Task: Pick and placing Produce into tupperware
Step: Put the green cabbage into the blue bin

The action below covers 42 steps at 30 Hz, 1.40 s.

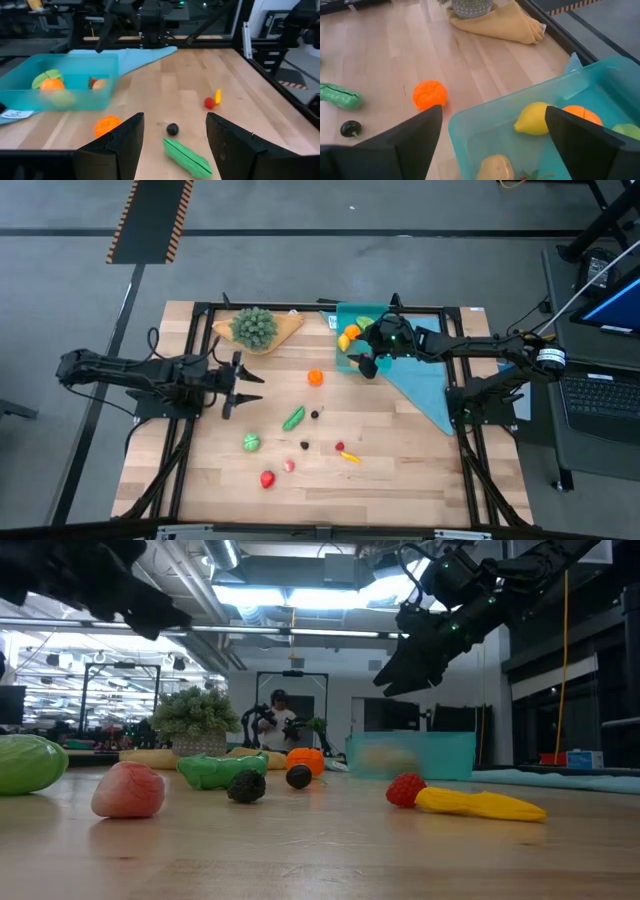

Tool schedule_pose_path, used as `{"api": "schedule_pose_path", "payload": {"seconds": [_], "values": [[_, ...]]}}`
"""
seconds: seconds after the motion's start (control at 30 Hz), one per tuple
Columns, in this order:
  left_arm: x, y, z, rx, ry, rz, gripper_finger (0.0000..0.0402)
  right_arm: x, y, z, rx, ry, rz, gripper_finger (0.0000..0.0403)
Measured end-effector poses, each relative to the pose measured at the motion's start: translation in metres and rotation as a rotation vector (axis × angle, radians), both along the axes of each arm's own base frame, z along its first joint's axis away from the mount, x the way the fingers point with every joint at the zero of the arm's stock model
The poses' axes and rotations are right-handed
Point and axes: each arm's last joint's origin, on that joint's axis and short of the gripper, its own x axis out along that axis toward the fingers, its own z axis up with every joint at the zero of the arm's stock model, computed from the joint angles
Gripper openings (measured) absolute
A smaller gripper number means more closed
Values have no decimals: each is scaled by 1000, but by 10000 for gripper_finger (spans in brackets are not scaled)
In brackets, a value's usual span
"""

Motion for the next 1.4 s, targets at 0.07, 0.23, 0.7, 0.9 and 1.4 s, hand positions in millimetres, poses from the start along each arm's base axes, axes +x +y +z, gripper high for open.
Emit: {"api": "schedule_pose_path", "payload": {"seconds": [0.07, 0.23, 0.7, 0.9, 1.4], "values": [[-3, -4, 6, -3, 5, -5, 206, 0, 0, 0, 0, 0, 1, 355], [-10, -14, 11, -27, 88, 10, 206, 2, 5, 0, -1, 0, 19, 355], [-17, -51, 27, -164, 254, 64, 206, 9, 27, 0, 0, 1, 101, 355], [-9, -81, 32, -167, 292, 96, 206, 10, 33, -1, -1, 2, 123, 355], [20, -156, 38, -277, 486, 336, 206, 23, 33, -16, -47, 13, 162, 355]]}}
